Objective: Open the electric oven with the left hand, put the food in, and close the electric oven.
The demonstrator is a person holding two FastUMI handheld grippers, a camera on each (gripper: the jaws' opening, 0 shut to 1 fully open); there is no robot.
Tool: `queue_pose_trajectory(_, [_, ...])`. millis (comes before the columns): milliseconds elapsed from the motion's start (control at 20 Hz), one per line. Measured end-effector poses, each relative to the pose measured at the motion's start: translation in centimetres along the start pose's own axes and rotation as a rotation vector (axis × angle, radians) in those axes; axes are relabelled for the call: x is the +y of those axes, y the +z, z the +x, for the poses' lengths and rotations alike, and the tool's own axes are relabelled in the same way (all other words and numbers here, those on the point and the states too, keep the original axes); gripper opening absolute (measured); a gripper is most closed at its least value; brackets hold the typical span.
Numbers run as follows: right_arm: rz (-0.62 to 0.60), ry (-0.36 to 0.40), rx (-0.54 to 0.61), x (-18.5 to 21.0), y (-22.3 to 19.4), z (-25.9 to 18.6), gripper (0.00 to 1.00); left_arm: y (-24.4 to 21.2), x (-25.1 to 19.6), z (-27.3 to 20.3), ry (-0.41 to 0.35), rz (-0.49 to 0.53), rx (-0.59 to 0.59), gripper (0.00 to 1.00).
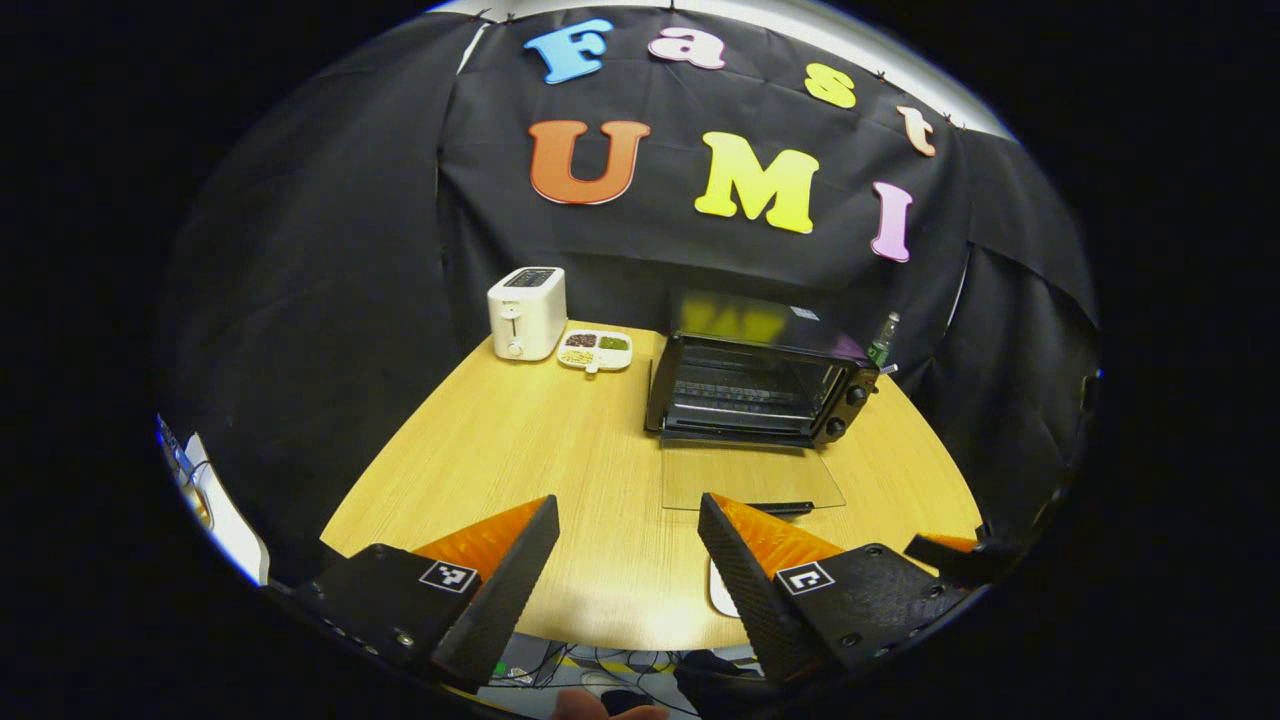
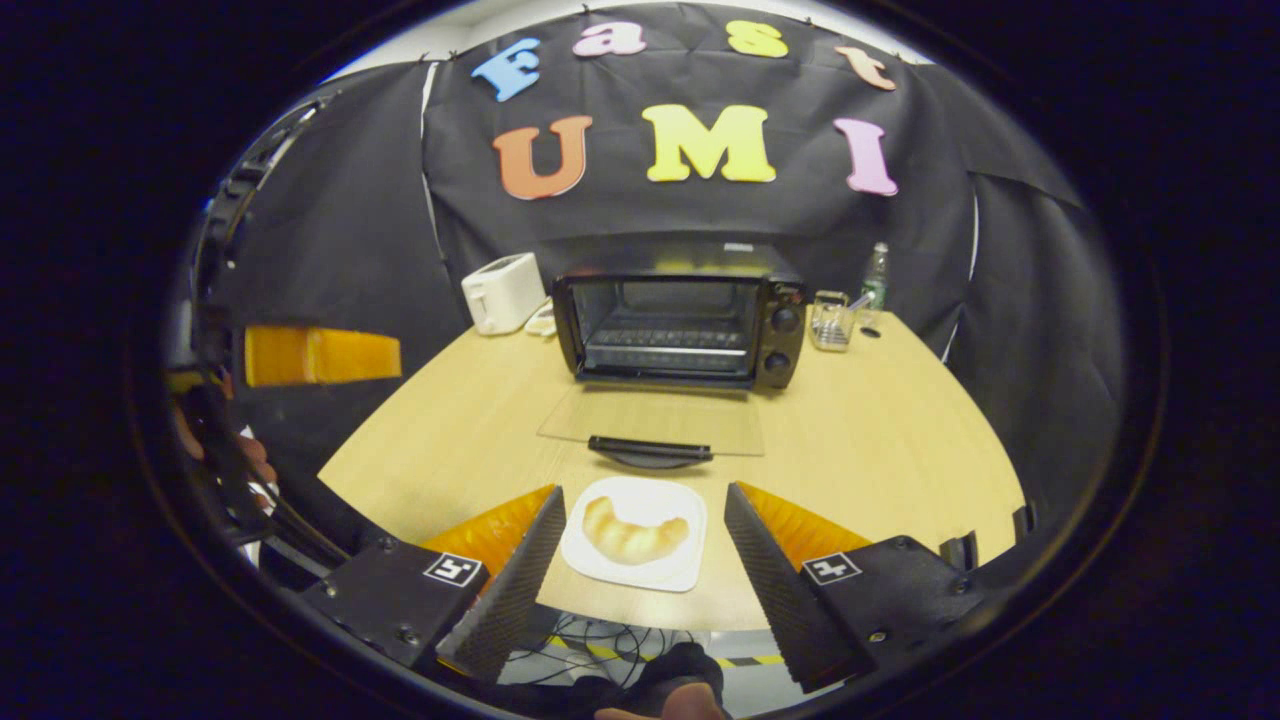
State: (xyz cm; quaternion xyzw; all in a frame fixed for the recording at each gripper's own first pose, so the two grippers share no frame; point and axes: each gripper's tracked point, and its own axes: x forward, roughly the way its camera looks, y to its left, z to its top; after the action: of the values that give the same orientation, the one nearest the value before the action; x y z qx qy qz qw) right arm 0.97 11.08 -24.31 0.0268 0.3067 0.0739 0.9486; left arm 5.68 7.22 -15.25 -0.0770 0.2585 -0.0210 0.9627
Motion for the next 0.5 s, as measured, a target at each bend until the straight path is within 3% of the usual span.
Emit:
queue_pose_trajectory(200, [0.015,-0.003,0.095,0.9,-3.6,3.9,1.00,-0.5,2.7,-1.5,0.039,-0.008,-0.008,0.93])
queue_pose_trajectory(500, [-0.017,-0.030,0.149,1.1,-5.7,7.6,0.99,-1.8,5.9,-2.9,0.083,-0.044,0.020,0.93])
